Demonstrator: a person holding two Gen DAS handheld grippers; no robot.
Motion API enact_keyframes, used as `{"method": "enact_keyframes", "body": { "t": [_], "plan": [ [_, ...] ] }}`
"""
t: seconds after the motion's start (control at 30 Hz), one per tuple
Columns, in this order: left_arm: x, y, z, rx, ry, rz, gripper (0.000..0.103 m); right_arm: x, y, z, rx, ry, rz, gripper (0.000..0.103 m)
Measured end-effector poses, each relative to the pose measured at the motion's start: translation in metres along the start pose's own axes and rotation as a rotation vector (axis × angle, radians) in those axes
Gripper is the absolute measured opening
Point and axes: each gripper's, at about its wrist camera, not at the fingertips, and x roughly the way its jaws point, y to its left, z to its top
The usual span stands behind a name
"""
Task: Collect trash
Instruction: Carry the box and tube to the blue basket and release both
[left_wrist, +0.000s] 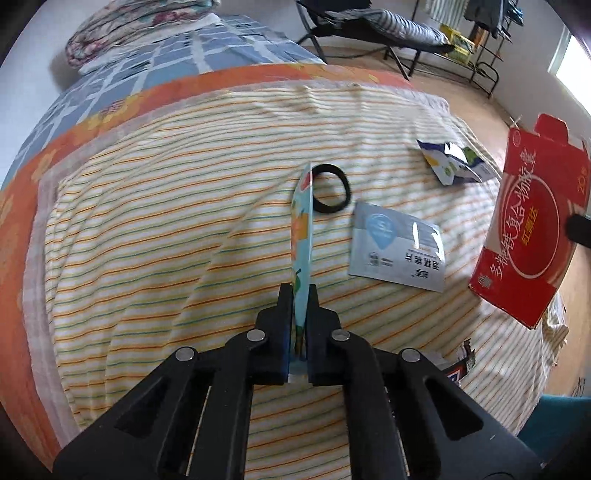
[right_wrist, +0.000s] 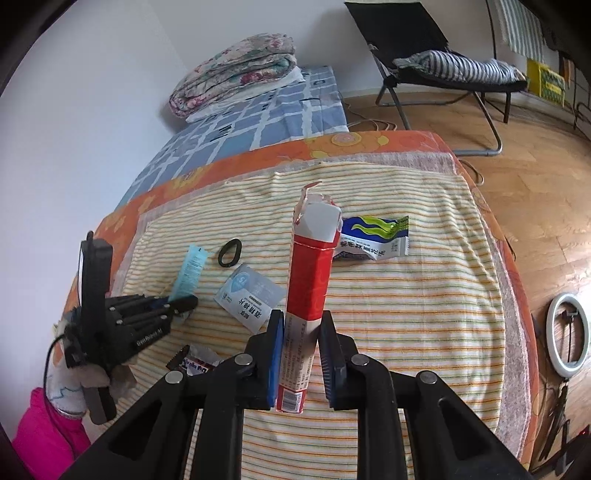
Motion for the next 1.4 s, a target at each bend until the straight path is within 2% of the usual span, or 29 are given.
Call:
{"method": "enact_keyframes", "body": {
  "t": [0.17, 0.53, 0.77, 1.0, 1.4],
  "plan": [
    [-0.025, 0.008, -0.004, -0.054, -0.046, -0.009, 0.004, -0.008, 0.012, -0.004, -0.030, -0.011, -0.005, 0.016],
    [-0.100, -0.028, -0.035, 0.007, -0.110, -0.042, 0.004, -0.059, 0.030, -0.021, -0.070, -0.073, -0.005, 0.016],
    [-0.147, -0.058, -0.071, 0.054, -0.127, -0.059, 0.004, -0.101, 0.048, -0.059, -0.140, -0.096, 0.010, 0.016],
    [-0.185, -0.080, -0.120, 0.067, -0.139, -0.067, 0.003, -0.137, 0.071, -0.115, -0.228, -0.099, 0.036, 0.016],
    [-0.213, -0.097, -0.205, 0.048, -0.129, -0.071, 0.004, -0.155, 0.101, -0.198, -0.331, -0.050, 0.061, 0.016]
  ]
}}
